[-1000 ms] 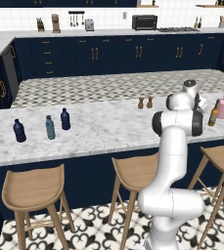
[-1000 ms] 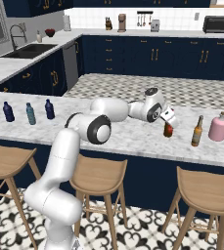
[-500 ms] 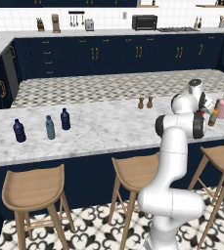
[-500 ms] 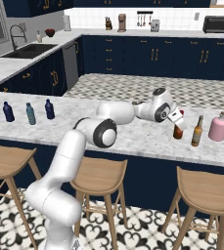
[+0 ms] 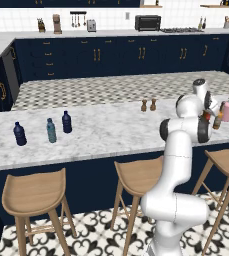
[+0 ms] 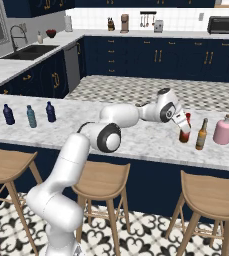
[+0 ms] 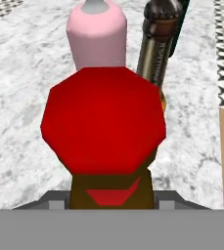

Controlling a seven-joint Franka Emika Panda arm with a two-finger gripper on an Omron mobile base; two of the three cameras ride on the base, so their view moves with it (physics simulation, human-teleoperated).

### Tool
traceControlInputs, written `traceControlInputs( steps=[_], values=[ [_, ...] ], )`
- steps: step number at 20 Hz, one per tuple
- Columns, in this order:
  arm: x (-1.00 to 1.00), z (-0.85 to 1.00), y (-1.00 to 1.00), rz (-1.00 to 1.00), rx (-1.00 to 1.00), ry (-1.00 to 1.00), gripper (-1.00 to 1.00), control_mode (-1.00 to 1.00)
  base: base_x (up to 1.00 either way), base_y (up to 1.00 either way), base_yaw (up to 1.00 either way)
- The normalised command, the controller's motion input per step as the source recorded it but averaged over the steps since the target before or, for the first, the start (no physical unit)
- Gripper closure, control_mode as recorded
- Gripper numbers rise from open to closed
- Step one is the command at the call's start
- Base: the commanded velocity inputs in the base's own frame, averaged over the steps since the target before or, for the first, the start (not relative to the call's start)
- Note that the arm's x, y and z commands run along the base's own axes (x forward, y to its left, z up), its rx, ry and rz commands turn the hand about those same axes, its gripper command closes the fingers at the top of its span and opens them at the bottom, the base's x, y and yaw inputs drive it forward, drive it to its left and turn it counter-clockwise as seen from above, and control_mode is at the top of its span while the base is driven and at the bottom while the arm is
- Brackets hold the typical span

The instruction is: Move the plastic bottles in the middle to the plastics group, and the glass bottles in the middle to the glass group.

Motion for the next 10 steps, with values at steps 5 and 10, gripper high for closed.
traceControlInputs(
  steps=[5, 10],
  values=[
    [-0.21, 0.0, -0.09, -0.1, 0.0, 0.0, 1.0, -1.0, 0.0, 0.0, 0.0],
    [0.0, -0.1, 0.0, -0.06, 0.0, -0.01, 1.0, -1.0, 0.0, 0.0, 0.0]
  ],
)
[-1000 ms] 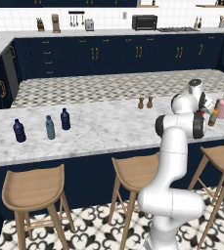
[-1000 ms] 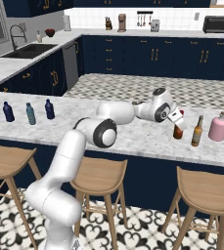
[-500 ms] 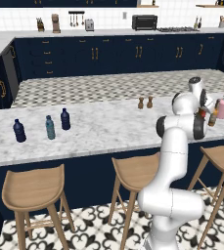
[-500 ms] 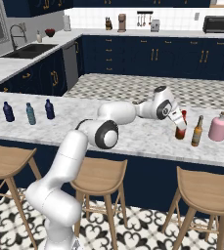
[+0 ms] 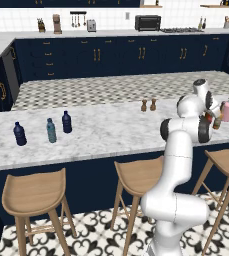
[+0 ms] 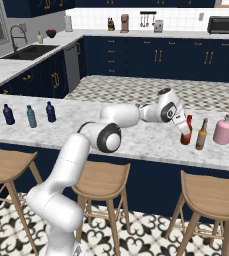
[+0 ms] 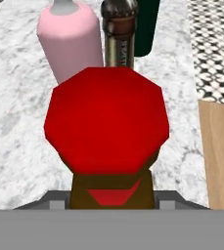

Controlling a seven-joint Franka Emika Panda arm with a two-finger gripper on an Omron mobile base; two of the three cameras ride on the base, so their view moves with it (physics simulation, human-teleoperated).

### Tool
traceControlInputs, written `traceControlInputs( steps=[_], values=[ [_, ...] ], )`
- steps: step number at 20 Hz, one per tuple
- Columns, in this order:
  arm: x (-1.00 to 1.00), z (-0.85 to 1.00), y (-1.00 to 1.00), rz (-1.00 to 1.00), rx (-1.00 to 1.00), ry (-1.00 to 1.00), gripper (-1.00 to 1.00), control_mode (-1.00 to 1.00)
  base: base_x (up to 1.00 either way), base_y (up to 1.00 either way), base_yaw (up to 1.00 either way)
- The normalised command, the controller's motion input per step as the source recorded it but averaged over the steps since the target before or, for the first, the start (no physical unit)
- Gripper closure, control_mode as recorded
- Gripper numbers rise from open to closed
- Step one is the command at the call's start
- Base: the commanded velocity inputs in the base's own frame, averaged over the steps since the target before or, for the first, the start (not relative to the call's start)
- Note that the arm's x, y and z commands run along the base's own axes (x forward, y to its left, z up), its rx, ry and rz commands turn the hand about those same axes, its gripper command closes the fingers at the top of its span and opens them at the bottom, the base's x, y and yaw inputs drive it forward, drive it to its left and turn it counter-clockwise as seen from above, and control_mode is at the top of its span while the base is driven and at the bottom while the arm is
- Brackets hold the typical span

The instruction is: Move the plastic bottles in the middle to the plastics group, and the glass bottles in the middle to the glass group.

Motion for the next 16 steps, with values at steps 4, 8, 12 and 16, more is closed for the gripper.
traceControlInputs(
  steps=[4, 8, 12, 16],
  values=[
    [0.0, -0.35, 0.0, -0.07, 0.0, 0.0, 1.0, -1.0, 0.0, 0.0, 0.0],
    [0.0, -0.32, 0.0, -0.06, 0.0, 0.0, 1.0, -1.0, 0.0, 0.0, 0.0],
    [0.0, -0.28, 0.0, -0.06, 0.0, -0.01, 1.0, -1.0, 0.0, 0.0, 0.0],
    [0.01, -0.08, 0.0, -0.05, 0.0, -0.06, 1.0, -1.0, 0.0, 0.0, 0.0]
  ],
)
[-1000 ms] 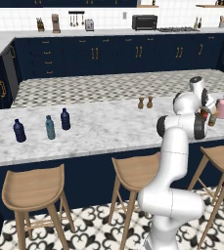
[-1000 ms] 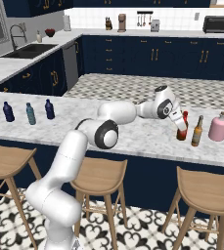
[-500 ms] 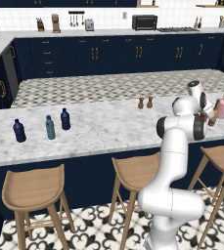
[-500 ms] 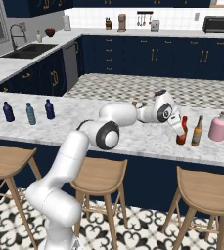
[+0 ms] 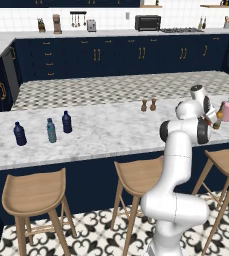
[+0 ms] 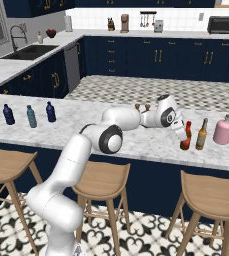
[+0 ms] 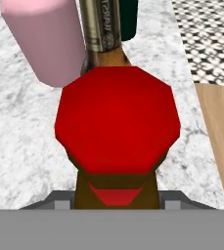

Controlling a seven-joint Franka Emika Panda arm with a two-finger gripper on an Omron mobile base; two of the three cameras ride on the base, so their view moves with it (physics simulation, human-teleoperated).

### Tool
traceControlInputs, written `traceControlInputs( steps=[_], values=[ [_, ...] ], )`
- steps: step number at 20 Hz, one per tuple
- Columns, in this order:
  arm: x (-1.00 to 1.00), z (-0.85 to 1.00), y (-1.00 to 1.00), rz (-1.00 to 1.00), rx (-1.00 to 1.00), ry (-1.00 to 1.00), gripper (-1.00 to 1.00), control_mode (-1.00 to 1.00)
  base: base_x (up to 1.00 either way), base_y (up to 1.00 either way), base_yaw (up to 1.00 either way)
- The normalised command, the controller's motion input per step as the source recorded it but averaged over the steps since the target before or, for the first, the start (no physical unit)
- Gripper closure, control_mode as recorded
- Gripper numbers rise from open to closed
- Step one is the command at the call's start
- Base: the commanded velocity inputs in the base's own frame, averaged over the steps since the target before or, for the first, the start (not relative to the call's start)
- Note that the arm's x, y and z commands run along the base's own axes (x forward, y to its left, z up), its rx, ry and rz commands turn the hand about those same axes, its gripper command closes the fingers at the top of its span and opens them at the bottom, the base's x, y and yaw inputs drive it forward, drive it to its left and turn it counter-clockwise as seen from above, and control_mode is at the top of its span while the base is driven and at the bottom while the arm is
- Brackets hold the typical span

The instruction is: Move the plastic bottles in the middle to the plastics group, and the glass bottles in the middle to the glass group.

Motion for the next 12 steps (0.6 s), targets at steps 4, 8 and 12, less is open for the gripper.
traceControlInputs(
  steps=[4, 8, 12],
  values=[
    [0.08, 0.03, -0.04, -0.06, 0.0, -0.06, 1.0, -1.0, 0.0, 0.0, 0.0],
    [0.01, -0.03, 0.0, -0.05, 0.0, -0.02, 1.0, -1.0, 0.0, 0.0, 0.0],
    [0.0, -0.21, 0.0, -0.04, 0.0, 0.0, 1.0, -1.0, 0.0, 0.0, 0.0]
  ],
)
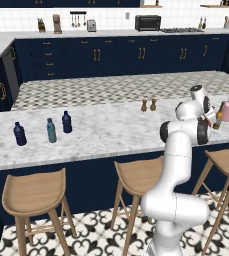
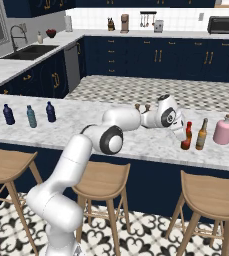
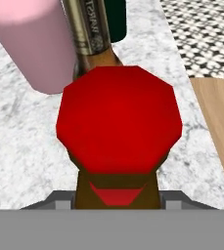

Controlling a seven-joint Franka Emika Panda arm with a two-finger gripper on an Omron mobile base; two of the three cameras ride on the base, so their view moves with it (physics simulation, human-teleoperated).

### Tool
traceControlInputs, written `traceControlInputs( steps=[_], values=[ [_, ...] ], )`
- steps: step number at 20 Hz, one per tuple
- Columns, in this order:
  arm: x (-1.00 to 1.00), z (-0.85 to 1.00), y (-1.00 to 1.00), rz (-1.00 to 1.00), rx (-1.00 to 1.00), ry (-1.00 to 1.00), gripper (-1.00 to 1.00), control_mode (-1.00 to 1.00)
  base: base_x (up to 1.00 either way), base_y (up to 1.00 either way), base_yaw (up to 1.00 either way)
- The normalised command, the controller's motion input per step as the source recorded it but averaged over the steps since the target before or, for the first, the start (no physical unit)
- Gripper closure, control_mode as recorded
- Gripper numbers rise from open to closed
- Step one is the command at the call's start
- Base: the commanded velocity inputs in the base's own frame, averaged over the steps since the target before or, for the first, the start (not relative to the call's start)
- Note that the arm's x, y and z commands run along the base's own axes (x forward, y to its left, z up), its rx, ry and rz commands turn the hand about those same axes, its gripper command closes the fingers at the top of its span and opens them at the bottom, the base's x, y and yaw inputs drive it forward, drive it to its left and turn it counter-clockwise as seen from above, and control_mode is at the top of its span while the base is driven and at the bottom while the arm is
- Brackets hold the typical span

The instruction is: Move the plastic bottles in the middle to the plastics group, and the glass bottles in the middle to the glass group.

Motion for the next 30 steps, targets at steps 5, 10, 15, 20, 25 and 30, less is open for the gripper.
traceControlInputs(
  steps=[5, 10, 15, 20, 25, 30],
  values=[
    [0.0, -0.14, 0.0, -0.03, 0.0, 0.0, 1.0, -1.0, 0.0, 0.0, 0.0],
    [0.0, 0.0, 0.0, 0.0, 0.0, 0.0, -1.0, -1.0, 0.0, 0.0, 0.0],
    [0.0, 0.0, 0.0, 0.0, 0.0, 0.0, -1.0, -1.0, 0.0, 0.0, 0.0],
    [0.0, 0.01, 0.0, 0.0, 0.0, 0.0, -1.0, -1.0, 0.0, 0.0, 0.0],
    [0.0, 0.23, 0.0, 0.0, 0.0, 0.03, -1.0, -1.0, 0.0, 0.0, 0.0],
    [0.0, 0.43, 0.0, 0.0, 0.0, 0.04, -1.0, -1.0, 0.0, 0.0, 0.0]
  ],
)
